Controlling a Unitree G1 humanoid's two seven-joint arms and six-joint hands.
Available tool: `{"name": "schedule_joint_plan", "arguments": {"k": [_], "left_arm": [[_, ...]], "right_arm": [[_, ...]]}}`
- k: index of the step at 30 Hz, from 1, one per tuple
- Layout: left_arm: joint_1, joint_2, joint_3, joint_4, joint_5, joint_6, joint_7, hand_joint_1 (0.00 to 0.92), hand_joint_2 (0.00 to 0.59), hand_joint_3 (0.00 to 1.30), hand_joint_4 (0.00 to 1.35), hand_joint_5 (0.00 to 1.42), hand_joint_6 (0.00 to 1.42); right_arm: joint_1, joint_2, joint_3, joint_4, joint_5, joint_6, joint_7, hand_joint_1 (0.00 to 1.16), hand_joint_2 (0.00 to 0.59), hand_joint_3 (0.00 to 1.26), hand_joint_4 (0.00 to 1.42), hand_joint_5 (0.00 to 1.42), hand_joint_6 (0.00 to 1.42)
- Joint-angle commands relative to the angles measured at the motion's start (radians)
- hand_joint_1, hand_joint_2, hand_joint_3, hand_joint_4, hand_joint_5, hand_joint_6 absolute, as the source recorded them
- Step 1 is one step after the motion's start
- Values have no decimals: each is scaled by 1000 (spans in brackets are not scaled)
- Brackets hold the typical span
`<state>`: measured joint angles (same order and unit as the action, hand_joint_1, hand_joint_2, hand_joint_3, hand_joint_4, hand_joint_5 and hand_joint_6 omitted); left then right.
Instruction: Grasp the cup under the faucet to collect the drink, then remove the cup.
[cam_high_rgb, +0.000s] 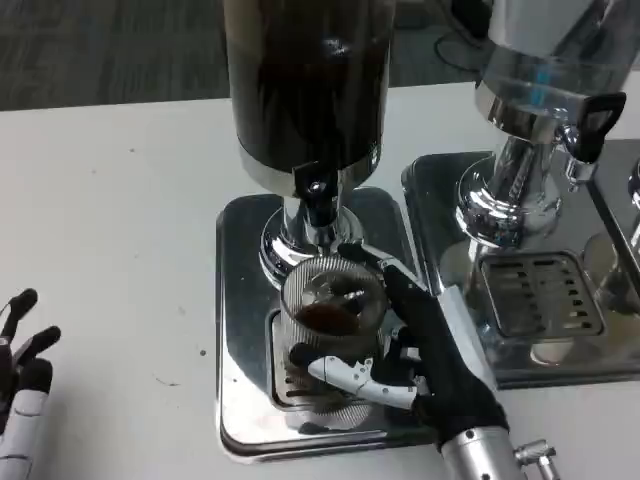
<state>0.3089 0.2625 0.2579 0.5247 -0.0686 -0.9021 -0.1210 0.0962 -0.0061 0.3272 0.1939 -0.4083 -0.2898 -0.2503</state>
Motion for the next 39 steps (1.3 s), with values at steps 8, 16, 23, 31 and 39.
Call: {"name": "schedule_joint_plan", "arguments": {"k": [8, 16, 23, 31, 39], "left_arm": [[-12, 9, -20, 23, 60, -3, -2, 0, 182, 108, 0, 167, 74], [-13, 39, -30, 8, 165, -13, 32, 0, 189, 86, 0, 136, 59], [-17, 69, -43, -9, 267, -16, 88, 0, 174, 60, 0, 104, 36], [29, 141, -60, -222, 644, 87, 273, 0, 130, 0, 0, 2, 0], [50, 168, -93, -278, 681, 148, 324, 0, 123, 0, 0, 0, 0]], "right_arm": [[35, -28, -26, -83, -44, -15, -26, 967, 143, 272, 610, 901, 1346], [79, -61, -42, -167, -79, -14, -18, 972, 133, 273, 616, 912, 1336], [110, -76, -38, -217, -112, -14, -23, 973, 132, 273, 618, 912, 1336], [136, -82, -49, -253, -88, -9, 5, 973, 132, 278, 625, 912, 1338], [150, -85, -54, -277, -91, -11, 19, 973, 132, 281, 627, 912, 1338]]}}
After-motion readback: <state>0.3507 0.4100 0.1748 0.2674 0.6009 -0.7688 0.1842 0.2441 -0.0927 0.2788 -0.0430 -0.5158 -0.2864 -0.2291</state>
